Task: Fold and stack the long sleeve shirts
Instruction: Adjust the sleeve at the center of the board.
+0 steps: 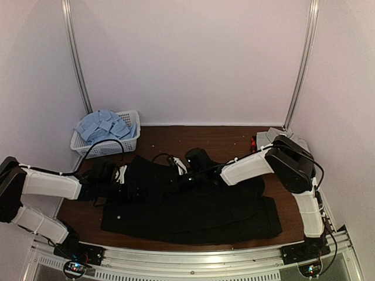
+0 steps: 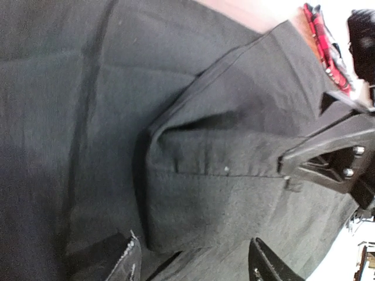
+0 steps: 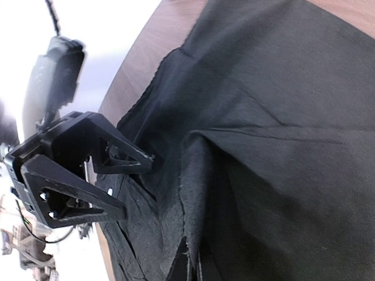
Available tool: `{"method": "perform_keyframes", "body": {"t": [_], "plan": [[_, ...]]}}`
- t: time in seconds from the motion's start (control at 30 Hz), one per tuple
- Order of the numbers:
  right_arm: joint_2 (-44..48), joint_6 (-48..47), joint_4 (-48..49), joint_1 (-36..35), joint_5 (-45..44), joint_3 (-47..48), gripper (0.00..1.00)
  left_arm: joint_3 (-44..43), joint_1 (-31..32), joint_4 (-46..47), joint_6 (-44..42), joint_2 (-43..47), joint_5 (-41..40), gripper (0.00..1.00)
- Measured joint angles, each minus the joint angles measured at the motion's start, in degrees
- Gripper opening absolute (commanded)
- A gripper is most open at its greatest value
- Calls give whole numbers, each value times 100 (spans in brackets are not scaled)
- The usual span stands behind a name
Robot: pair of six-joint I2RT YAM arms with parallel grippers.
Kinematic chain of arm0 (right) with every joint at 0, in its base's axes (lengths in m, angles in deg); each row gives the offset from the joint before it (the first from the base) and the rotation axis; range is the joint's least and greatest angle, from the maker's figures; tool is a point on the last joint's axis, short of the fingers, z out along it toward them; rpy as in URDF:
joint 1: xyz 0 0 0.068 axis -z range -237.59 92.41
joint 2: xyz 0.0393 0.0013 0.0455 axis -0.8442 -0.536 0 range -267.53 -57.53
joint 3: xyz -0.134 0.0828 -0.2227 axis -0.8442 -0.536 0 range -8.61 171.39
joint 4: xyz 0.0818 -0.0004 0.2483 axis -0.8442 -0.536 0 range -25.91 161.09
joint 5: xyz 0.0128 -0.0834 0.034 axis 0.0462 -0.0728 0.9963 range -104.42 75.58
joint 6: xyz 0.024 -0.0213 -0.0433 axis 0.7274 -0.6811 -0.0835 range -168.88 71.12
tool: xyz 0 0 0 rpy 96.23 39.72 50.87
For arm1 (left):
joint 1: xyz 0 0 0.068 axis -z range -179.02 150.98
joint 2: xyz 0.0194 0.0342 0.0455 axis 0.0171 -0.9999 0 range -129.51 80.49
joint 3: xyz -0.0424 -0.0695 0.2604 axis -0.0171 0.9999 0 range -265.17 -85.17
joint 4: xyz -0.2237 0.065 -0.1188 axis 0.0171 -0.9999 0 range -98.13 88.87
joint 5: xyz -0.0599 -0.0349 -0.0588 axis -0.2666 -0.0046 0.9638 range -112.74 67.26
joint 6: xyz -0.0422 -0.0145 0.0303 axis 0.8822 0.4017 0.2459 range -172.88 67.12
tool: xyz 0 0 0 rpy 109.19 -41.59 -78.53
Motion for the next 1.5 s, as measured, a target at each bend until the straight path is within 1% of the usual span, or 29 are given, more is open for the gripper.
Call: {"method": "perform_keyframes", "body": {"t": [0.17, 0.37, 0.63, 0.73, 0.83, 0.93, 1.23, 1.4, 1.47, 1.5], "plan": [[-2, 758, 645, 240, 190, -426, 0, 0, -55, 291, 63, -55, 92, 64], [-83, 1480, 1351, 446, 310, -778, 0, 0, -59, 640, 197, -337, 229, 63], [-350, 1937, 1757, 481, 426, -881, 0, -2, -63, 1196, 310, -708, 466, 61], [-350, 1991, 1818, 483, 442, -883, 0, -24, -63, 1335, 310, -837, 544, 56], [-350, 1996, 1825, 483, 442, -887, 0, -57, -63, 1488, 319, -981, 625, 48], [-350, 1993, 1825, 483, 439, -892, 0, -70, -63, 1596, 315, -1040, 695, 38], [-350, 1993, 1832, 483, 437, -916, 0, -153, -63, 1884, 282, -1097, 852, 18], [-343, 1985, 1836, 483, 437, -929, 0, -223, -63, 1908, 192, -1257, 911, 0], [-337, 1971, 1836, 483, 437, -933, 7, -313, -63, 1777, 83, -1268, 901, 0], [-332, 1954, 1836, 483, 437, -944, 12, -385, -63, 1674, 9, -1268, 887, 0]]}}
